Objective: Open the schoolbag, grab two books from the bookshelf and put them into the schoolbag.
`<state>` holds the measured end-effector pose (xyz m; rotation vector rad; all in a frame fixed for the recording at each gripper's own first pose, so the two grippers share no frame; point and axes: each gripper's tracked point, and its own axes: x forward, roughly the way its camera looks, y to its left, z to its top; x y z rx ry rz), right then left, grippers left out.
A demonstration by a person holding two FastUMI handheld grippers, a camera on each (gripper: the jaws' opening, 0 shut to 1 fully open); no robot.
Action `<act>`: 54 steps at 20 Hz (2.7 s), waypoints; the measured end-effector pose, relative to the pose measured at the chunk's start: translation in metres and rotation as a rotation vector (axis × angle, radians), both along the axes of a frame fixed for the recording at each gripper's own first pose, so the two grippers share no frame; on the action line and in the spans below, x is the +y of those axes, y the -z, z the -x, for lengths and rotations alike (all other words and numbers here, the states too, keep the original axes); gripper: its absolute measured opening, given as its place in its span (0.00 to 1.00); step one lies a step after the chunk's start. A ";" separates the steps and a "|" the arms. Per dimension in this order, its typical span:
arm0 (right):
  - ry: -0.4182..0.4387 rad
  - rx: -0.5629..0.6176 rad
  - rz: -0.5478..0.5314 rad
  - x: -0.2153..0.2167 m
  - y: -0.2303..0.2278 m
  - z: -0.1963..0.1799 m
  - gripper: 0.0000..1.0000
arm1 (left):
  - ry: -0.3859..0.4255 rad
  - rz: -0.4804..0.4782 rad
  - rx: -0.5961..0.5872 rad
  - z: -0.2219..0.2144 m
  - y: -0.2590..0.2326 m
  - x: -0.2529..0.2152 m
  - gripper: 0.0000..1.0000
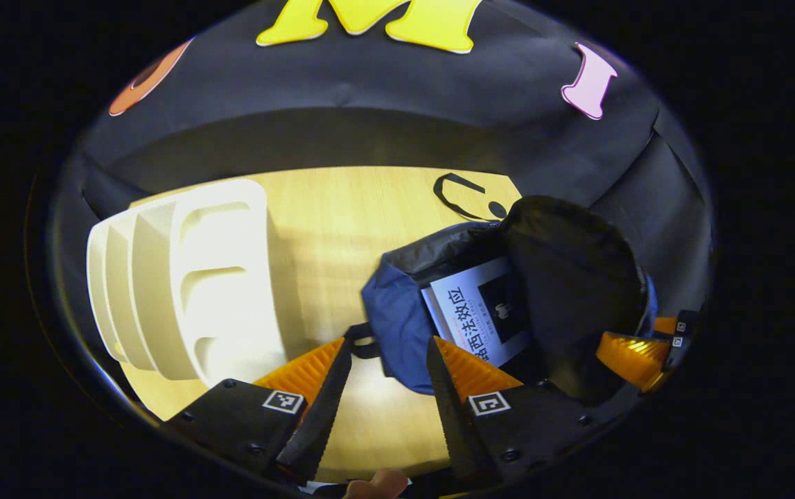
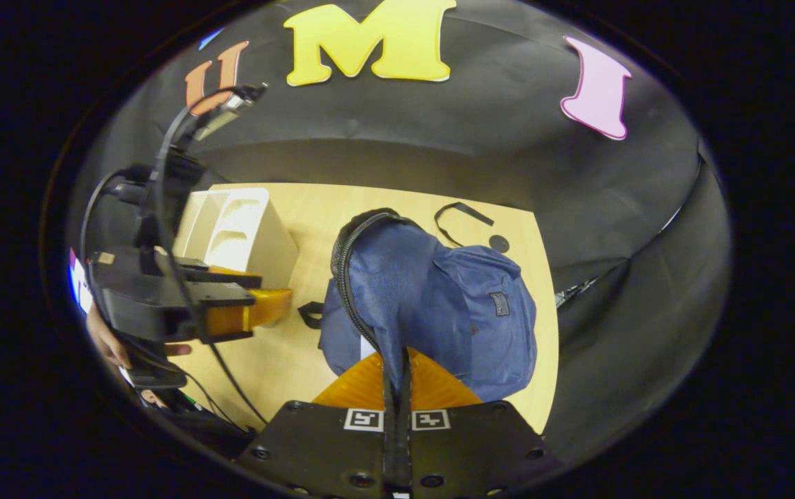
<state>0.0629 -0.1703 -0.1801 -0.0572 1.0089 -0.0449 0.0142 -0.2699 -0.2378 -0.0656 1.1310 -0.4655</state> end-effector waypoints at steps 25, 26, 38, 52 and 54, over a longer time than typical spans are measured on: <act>0.015 -0.017 -0.231 0.114 0.091 -0.009 0.65 | -0.303 0.036 -0.695 0.034 -0.210 0.187 0.73; 0.007 -0.051 -0.230 0.120 0.082 -0.007 0.80 | -0.307 0.044 -0.719 0.036 -0.214 0.190 0.76; 0.105 -0.964 -0.093 0.110 -0.186 0.026 0.99 | -0.377 0.145 -1.027 0.049 -0.293 0.204 0.89; 0.138 -1.166 -0.020 0.102 -0.244 0.057 0.96 | -0.374 0.131 -1.083 0.044 -0.311 0.201 0.89; 0.140 -1.172 -0.020 0.101 -0.246 0.058 0.96 | -0.369 0.131 -1.080 0.043 -0.311 0.200 0.90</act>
